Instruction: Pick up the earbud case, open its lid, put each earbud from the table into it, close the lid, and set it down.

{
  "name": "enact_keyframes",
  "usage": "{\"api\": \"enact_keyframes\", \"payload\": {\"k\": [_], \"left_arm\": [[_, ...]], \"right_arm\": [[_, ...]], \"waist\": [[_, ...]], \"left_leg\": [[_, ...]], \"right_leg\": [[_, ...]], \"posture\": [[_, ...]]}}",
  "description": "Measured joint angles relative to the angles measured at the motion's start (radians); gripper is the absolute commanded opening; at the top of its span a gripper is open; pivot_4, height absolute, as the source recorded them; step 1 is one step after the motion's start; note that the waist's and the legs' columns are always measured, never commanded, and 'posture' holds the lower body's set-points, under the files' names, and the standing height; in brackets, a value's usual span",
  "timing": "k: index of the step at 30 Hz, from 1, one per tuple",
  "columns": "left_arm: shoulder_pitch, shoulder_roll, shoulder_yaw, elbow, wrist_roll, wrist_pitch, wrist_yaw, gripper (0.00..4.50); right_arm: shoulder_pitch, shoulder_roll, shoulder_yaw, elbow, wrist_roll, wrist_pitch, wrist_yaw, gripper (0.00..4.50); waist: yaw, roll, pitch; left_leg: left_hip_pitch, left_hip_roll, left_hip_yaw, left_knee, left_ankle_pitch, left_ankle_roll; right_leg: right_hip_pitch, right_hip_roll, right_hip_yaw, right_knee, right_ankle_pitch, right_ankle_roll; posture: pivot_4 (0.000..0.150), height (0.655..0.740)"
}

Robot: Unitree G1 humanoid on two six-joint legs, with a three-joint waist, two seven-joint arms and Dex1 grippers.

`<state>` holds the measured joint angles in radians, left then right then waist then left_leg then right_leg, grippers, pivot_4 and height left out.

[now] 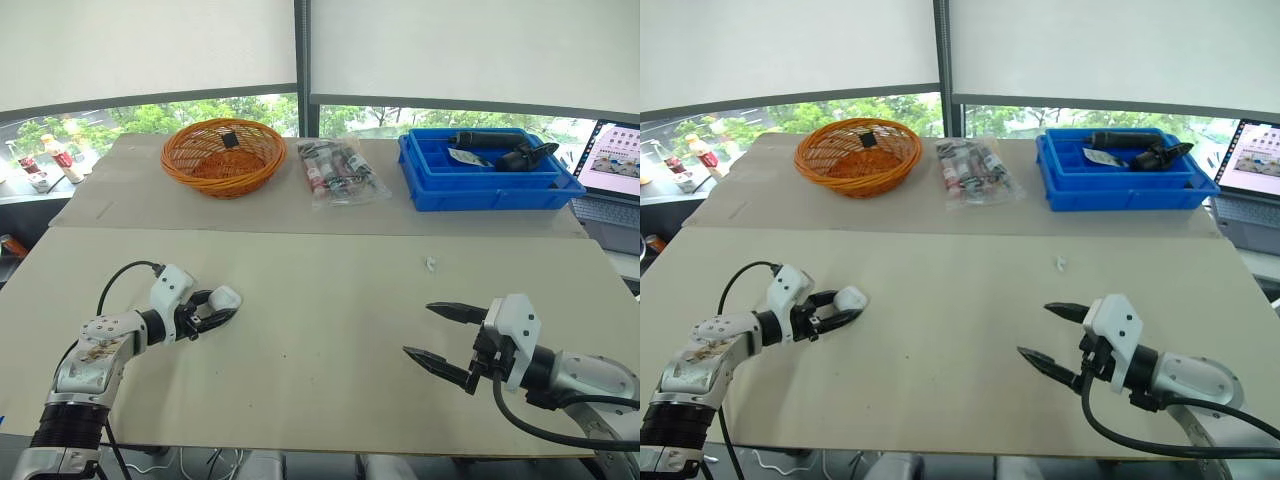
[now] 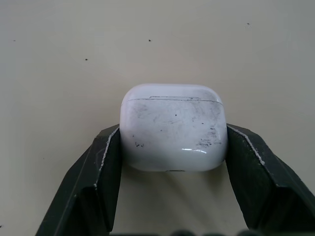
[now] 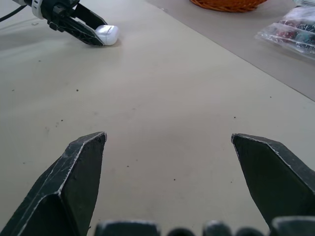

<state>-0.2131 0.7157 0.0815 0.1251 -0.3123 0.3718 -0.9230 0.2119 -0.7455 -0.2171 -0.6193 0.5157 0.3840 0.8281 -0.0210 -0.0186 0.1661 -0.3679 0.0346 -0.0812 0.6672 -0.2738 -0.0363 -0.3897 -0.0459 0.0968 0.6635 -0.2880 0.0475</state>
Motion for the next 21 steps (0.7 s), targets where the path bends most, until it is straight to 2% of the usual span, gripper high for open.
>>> {"api": "enact_keyframes", "payload": {"k": [6,11,17,21], "left_arm": [[0.056,0.001,-0.014,-0.075,-0.015,-0.033,-0.088,2.55],[0.066,-0.095,-0.120,-0.178,-0.017,-0.117,-0.131,2.55],[0.033,-0.200,-0.236,-0.268,0.060,-0.411,-0.143,2.55],[0.022,-0.234,-0.281,-0.264,0.111,-0.587,-0.159,2.55]], "right_arm": [[0.032,0.000,-0.005,0.001,-0.012,-0.014,0.006,4.50],[0.014,0.006,0.008,-0.041,0.037,0.107,-0.068,4.50],[-0.096,0.062,0.059,-0.140,0.304,0.453,-0.288,4.50],[-0.203,0.125,0.100,-0.139,0.452,0.584,-0.418,4.50]], "waist": [[0.002,0.000,0.000],[0.007,-0.001,0.001],[0.001,-0.001,0.001],[0.002,-0.001,0.001]], "left_leg": [[0.000,0.000,0.000,0.000,0.000,0.000],[-0.001,0.000,0.000,0.002,0.000,0.000],[-0.001,0.000,0.000,0.001,0.000,0.000],[-0.001,0.000,0.000,0.001,0.000,0.000]], "right_leg": [[0.000,0.000,0.000,0.000,0.000,0.000],[0.000,0.000,0.000,0.000,0.000,0.000],[0.000,0.000,0.000,0.000,0.000,0.000],[0.000,0.000,0.000,0.000,0.000,0.000]], "posture": [[0.150,0.7114],[0.150,0.7114],[0.150,0.7114],[0.150,0.7114]]}}
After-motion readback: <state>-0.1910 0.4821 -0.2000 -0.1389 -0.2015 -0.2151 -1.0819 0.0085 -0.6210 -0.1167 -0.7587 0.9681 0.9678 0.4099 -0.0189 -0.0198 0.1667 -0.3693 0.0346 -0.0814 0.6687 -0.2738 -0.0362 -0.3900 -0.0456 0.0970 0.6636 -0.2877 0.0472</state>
